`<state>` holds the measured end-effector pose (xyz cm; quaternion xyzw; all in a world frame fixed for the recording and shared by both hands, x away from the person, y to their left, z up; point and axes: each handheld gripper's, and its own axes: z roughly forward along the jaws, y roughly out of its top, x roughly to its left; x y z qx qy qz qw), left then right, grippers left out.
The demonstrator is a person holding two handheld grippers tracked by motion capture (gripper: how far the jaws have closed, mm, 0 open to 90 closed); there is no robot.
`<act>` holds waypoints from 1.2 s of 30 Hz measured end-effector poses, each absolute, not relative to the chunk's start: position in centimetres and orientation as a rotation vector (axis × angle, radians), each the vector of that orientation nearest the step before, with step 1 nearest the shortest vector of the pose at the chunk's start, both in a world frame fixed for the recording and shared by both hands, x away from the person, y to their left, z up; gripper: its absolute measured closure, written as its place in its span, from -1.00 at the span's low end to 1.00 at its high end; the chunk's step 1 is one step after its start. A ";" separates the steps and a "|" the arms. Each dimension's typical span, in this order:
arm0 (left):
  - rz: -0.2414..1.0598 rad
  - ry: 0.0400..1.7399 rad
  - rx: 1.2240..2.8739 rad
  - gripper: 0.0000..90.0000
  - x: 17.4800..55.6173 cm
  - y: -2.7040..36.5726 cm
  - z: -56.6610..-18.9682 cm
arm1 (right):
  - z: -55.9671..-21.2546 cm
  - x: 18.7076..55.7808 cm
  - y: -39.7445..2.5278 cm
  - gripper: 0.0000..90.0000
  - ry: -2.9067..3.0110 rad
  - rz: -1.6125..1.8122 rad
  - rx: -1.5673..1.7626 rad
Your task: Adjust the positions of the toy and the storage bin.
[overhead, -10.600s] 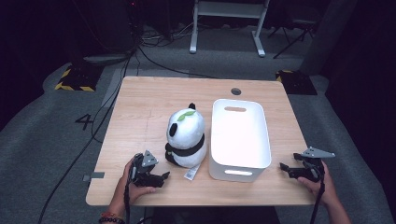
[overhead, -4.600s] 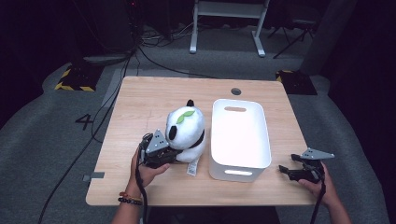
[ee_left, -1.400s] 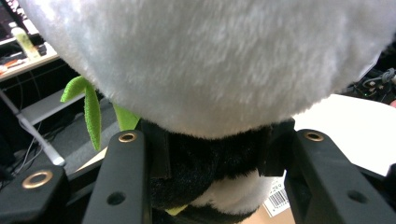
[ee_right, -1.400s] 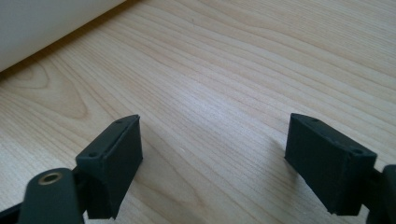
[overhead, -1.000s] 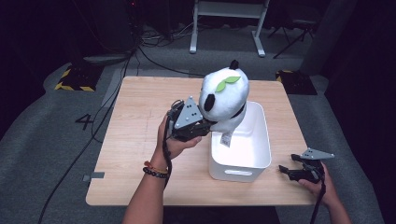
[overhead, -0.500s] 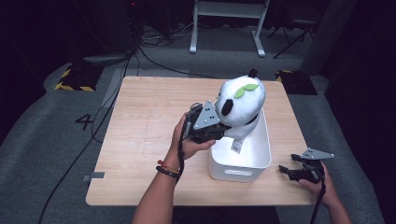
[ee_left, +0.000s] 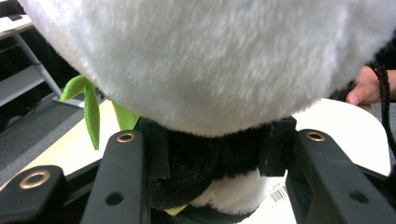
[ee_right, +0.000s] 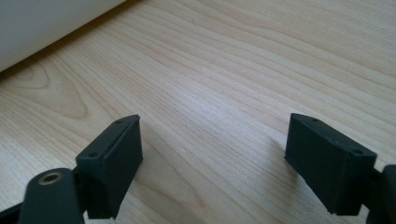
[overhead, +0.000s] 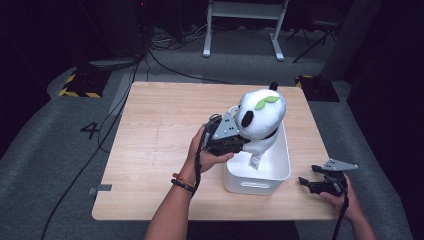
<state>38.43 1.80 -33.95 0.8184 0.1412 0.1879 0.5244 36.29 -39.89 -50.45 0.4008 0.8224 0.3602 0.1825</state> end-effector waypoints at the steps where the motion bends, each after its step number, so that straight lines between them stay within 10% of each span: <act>1: 0.453 0.336 1.961 0.24 38.4 1.7 -34.0 | -50.4 36.3 -39.9 -0.58 2.321 1.016 1.131; 36: 0.330 0.377 2.128 0.11 39.7 -0.2 -37.8 | -50.5 36.3 -39.9 -0.58 2.319 1.015 1.125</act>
